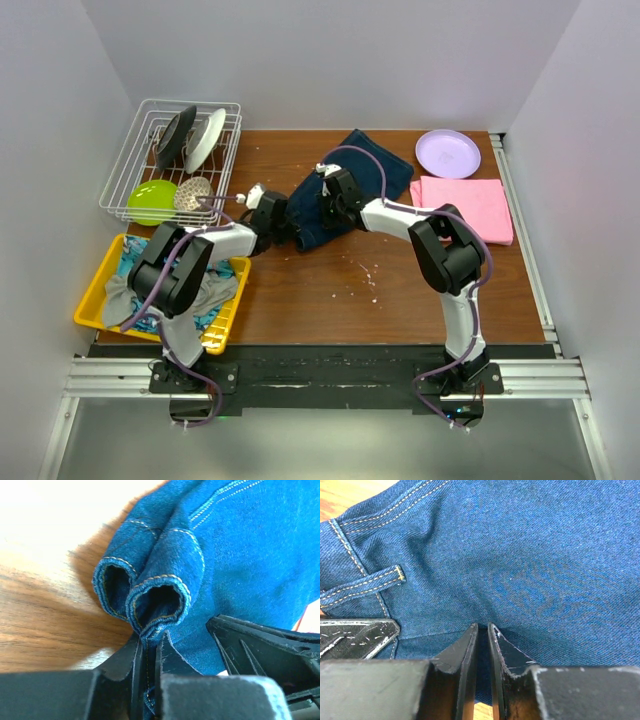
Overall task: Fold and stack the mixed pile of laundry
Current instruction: Fold the skirt at the center of the board.
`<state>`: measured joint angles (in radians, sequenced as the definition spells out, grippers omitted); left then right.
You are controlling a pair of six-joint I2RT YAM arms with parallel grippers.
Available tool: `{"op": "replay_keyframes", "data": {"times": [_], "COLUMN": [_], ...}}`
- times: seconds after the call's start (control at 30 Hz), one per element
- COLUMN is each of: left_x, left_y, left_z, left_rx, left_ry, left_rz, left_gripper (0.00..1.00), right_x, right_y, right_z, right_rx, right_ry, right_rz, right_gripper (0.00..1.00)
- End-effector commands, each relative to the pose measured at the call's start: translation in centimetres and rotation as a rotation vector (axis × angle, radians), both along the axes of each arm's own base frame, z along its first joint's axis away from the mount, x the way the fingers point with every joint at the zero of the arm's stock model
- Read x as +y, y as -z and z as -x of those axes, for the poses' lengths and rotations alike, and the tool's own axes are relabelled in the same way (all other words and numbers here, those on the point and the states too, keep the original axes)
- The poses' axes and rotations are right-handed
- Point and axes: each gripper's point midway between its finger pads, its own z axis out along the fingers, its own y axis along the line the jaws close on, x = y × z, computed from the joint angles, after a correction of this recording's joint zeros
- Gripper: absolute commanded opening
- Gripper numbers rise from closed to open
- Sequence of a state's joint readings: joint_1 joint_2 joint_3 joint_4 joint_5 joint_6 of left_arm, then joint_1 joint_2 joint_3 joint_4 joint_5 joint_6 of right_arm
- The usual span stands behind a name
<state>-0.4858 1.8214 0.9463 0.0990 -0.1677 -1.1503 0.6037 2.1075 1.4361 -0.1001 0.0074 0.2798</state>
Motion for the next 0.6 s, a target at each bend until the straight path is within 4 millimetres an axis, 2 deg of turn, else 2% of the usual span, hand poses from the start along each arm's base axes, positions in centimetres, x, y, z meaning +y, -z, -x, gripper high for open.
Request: {"op": "replay_keyframes", "data": {"times": [0.0,0.07,0.1,0.13,0.17,0.2,0.27,0.3,0.37,0.4,0.5,0.57], "left_x": [2.0,3.3,3.8,4.5,5.8,6.5,9.0,9.7,12.3,12.8,14.0,14.1], "left_y": [-2.5,-2.7,-3.8,-4.2,-4.0,-5.4,-5.6,-7.2,-7.6,-8.8,-9.6,-10.7], "left_z": [-0.2,0.6,0.8,1.0,1.7,2.0,3.2,3.5,4.5,4.7,5.2,4.7], "left_rx": [-0.049,-0.015,-0.033,-0.036,-0.020,-0.042,-0.019,-0.058,-0.034,-0.067,-0.055,-0.077], "left_ry": [0.060,0.087,0.120,0.130,0.164,0.172,0.196,0.204,0.196,0.201,0.224,0.231], "left_rz": [-0.137,-0.165,-0.186,-0.203,-0.231,-0.234,-0.275,-0.285,-0.312,-0.302,-0.245,-0.244], "left_gripper": [0.00,0.00,0.00,0.00,0.00,0.00,0.00,0.00,0.00,0.00,0.00,0.00], "right_x": [-0.4,-0.2,-0.3,-0.4,-0.6,-1.0,-1.9,-2.4,-3.1,-3.6,-4.5,-4.6], "right_y": [-0.4,-2.3,-3.0,-4.6,-5.6,-6.4,-8.9,-9.5,-10.1,-10.0,-9.2,-8.5], "right_z": [0.6,0.4,0.3,0.0,-0.2,-0.8,-1.9,-2.4,-3.4,-3.9,-4.9,-4.9], "right_rx": [0.022,-0.012,-0.024,-0.057,-0.084,-0.114,-0.191,-0.212,-0.229,-0.226,-0.212,-0.195], "right_ry": [0.002,-0.002,0.002,0.017,0.029,0.052,0.102,0.118,0.149,0.158,0.184,0.177], "right_rz": [0.008,-0.015,-0.024,-0.030,-0.032,-0.029,-0.018,-0.009,0.009,0.018,0.033,0.032], "right_gripper": [0.25,0.32,0.33,0.35,0.38,0.41,0.43,0.44,0.45,0.44,0.44,0.44]}}
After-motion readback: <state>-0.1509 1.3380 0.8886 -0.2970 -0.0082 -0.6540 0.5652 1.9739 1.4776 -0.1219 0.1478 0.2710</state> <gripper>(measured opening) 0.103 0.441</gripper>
